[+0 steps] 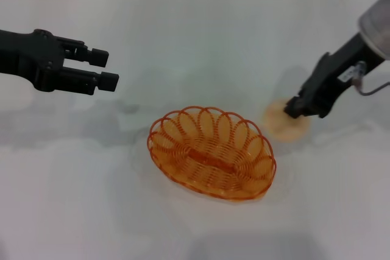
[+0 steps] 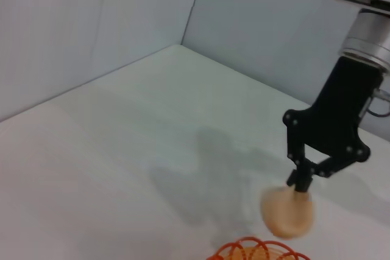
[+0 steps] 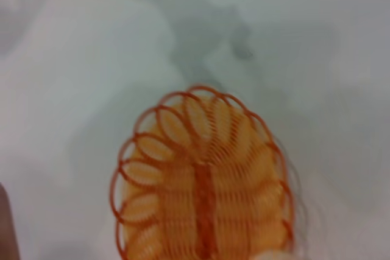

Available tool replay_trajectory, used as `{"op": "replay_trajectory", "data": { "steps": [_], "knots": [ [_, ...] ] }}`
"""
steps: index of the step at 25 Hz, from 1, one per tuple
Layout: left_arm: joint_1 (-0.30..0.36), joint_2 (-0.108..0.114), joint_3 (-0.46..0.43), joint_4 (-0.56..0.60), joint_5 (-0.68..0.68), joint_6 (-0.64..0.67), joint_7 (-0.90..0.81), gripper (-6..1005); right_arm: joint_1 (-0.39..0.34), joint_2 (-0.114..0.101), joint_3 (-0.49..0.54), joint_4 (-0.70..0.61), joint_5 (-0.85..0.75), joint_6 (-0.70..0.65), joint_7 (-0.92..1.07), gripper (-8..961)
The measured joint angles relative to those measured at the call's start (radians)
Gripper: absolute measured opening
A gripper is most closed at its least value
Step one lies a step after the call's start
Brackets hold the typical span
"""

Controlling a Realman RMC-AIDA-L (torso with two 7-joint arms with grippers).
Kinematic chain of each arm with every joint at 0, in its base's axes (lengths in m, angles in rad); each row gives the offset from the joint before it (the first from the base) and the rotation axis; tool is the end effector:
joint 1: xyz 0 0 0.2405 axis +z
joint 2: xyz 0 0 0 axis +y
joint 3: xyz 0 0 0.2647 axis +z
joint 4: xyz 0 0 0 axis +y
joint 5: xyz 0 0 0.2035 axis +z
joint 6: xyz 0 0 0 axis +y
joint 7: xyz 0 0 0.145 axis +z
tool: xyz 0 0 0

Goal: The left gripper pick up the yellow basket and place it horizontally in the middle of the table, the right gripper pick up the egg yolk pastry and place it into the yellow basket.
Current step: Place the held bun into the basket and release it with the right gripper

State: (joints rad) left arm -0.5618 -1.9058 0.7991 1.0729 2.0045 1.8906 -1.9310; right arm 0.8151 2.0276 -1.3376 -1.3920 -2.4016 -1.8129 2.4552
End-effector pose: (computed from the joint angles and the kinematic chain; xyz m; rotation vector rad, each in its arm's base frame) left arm -0.2203 0.3357 0.1006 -2.9232 -0.7343 -0.4250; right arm 0.1063 0.3541 0.0131 -2.9136 0.5854 -0.4876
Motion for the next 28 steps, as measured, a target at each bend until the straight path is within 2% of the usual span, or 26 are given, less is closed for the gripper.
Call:
{"op": "replay_trajectory", "data": {
  "steps": [10, 19, 28],
  "knots": [
    [0.017, 0.001, -0.012, -0.001, 0.001, -0.020, 0.009, 650, 0.022, 0.000, -0.111, -0.005, 0.108, 0.078, 0.030, 15],
    [0.022, -0.005, -0.012, -0.002, -0.001, -0.030, 0.007, 649, 0.020, 0.000, -0.214, 0.019, 0.143, 0.153, 0.031, 14],
    [0.022, -0.012, -0.012, -0.002, -0.001, -0.038, 0.005, 650, 0.018, 0.000, -0.272, 0.029, 0.169, 0.203, 0.023, 34]
  ]
}}
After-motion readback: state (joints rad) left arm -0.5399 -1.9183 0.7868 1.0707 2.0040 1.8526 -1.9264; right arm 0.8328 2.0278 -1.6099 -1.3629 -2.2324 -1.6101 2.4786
